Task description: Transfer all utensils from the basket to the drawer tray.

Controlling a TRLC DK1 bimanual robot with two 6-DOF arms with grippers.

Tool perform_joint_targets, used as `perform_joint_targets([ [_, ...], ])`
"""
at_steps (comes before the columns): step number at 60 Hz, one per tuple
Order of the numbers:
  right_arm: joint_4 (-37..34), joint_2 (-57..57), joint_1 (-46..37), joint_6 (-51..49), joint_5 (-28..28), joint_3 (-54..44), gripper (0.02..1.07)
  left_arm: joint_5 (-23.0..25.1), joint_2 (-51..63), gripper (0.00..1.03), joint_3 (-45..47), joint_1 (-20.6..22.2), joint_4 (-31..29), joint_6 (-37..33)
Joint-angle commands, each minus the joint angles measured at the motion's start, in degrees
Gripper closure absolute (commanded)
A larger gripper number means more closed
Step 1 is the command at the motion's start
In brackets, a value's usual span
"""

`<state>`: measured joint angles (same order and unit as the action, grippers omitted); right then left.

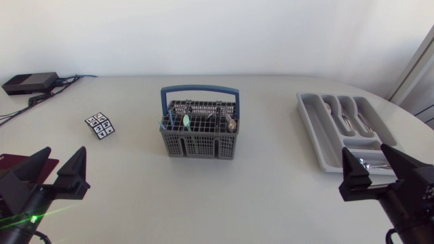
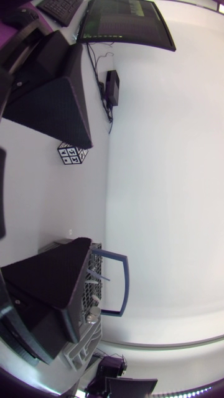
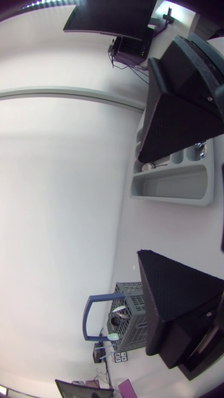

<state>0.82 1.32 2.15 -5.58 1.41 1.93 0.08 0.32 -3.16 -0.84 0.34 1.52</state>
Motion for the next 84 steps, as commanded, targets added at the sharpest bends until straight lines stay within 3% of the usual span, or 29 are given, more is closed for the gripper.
perform_joint_targets([
  [1,2.0,3.7,0.5,0.6,0.4,3.4,0.06,-0.1,2.6,0.04,-3.8,-0.1,1.2,0.9],
  [16,4.3,18.0,2.2,2.7,0.6,10.3,0.06,-0.1,19.4,0.04,-12.2,1.5,2.6,3.1],
  [30,2.5,32.3,5.9,8.6,1.0,18.2,0.06,-0.4,34.0,0.08,-20.7,6.2,0.5,6.4],
  [33,0.7,35.3,7.2,10.3,1.0,20.5,0.06,-2.4,35.8,0.08,-22.7,7.7,-1.7,6.3],
  [50,-16.1,52.0,15.2,13.8,0.4,38.0,0.06,-2.7,52.7,0.09,-36.1,13.8,-17.3,0.7],
  [55,-21.6,58.0,15.6,12.8,-5.4,43.2,0.06,-1.8,55.9,0.08,-38.5,14.6,-19.9,-5.8],
  [65,-23.1,68.7,9.3,10.6,-31.6,47.0,0.06,2.6,58.9,0.08,-40.1,15.2,-20.4,-7.4],
  [75,-23.1,76.1,11.9,8.8,-32.6,50.9,0.08,5.3,59.2,0.09,-40.3,15.3,-19.8,-10.1],
  [84,-21.2,80.0,13.9,8.8,-32.8,53.3,0.21,7.1,59.3,0.09,-40.1,15.4,-19.6,-12.2],
])
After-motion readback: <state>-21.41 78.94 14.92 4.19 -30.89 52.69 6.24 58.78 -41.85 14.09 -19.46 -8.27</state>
